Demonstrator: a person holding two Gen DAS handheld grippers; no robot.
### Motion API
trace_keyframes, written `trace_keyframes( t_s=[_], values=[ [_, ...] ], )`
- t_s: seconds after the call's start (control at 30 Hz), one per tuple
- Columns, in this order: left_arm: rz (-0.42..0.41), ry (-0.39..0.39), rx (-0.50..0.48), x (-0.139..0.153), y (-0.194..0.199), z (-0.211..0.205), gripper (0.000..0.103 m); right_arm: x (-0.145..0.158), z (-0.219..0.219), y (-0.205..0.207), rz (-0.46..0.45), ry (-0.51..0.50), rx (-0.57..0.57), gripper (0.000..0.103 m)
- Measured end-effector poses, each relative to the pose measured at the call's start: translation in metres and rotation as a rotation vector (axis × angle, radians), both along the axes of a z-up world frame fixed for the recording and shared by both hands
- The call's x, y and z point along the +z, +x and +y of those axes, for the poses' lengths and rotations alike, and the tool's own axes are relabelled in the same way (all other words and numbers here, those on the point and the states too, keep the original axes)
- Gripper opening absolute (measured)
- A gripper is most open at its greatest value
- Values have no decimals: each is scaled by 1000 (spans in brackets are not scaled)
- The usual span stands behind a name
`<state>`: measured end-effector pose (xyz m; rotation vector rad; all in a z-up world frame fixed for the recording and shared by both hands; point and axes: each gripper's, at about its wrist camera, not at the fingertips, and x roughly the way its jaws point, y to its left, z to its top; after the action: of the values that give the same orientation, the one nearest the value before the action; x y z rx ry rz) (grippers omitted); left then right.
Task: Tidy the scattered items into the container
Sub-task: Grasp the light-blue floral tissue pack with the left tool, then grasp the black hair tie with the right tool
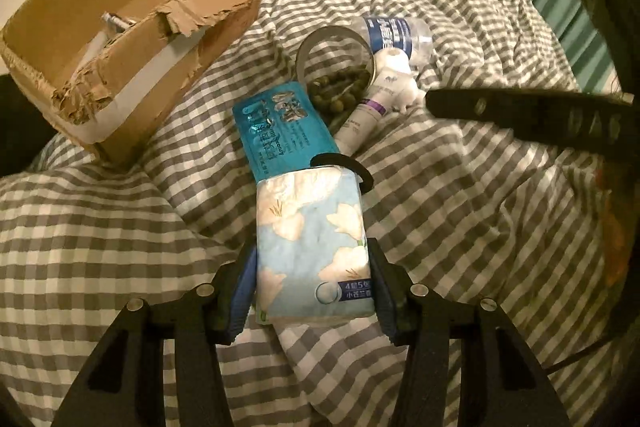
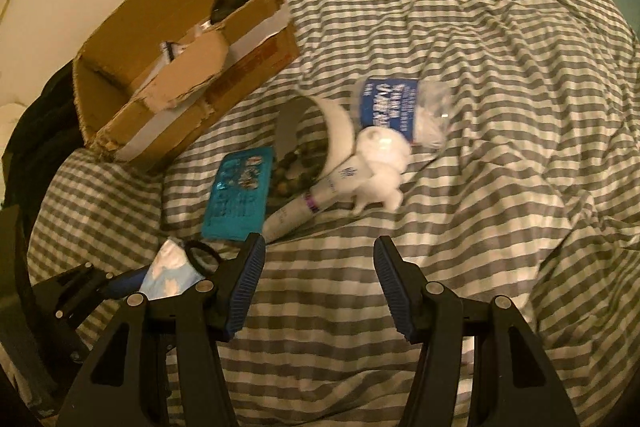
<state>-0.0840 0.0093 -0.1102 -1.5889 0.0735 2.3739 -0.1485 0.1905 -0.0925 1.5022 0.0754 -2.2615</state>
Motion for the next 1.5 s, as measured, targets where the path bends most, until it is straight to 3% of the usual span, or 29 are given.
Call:
trace_keyframes(
  t_s=[0.17, 0.33, 0.43, 0.57, 0.83, 1.0, 1.03, 1.07, 1.1, 1.13, 1.27, 1.4, 1.5],
  values=[
    [8, 77, 19, 18, -3, -12, 52, -9, -14, 5, -10, -8, 42, 56],
    [32, 70, 73, 28, -11, -33, 52, -17, -16, 3, -26, -17, 37, 56],
    [40, 42, 123, 23, -17, -46, 52, -19, -16, 2, -30, -18, 32, 56],
    [11, 83, 133, 8, -22, -55, 52, -23, -22, 0, -40, -22, 40, 56],
    [13, 64, 34, 4, -17, -32, 52, -16, -42, 4, -31, -158, 116, 56],
    [10, 67, -15, 3, -12, -17, 52, -22, -54, 4, -87, -269, 165, 56],
    [9, 66, -21, 3, -11, -15, 52, -25, -55, 3, -103, -290, 168, 55],
    [8, 67, -30, 2, -11, -12, 52, -27, -55, 3, -122, -316, 171, 45],
    [7, 59, -29, 1, -10, -12, 52, -30, -56, 2, -149, -339, 173, 26],
    [2, 56, -31, 0, -10, -12, 52, -33, -56, 1, -171, -348, 170, 25],
    [-17, 43, -24, -6, -11, -15, 52, -40, -51, -1, -186, -336, 127, 24],
    [-27, -31, 9, -14, -13, -23, 52, -42, -48, -7, -160, -248, 82, 24],
    [-50, -23, 56, -21, -17, -34, 52, -47, -43, -11, -148, -182, 52, 24]
  ],
)
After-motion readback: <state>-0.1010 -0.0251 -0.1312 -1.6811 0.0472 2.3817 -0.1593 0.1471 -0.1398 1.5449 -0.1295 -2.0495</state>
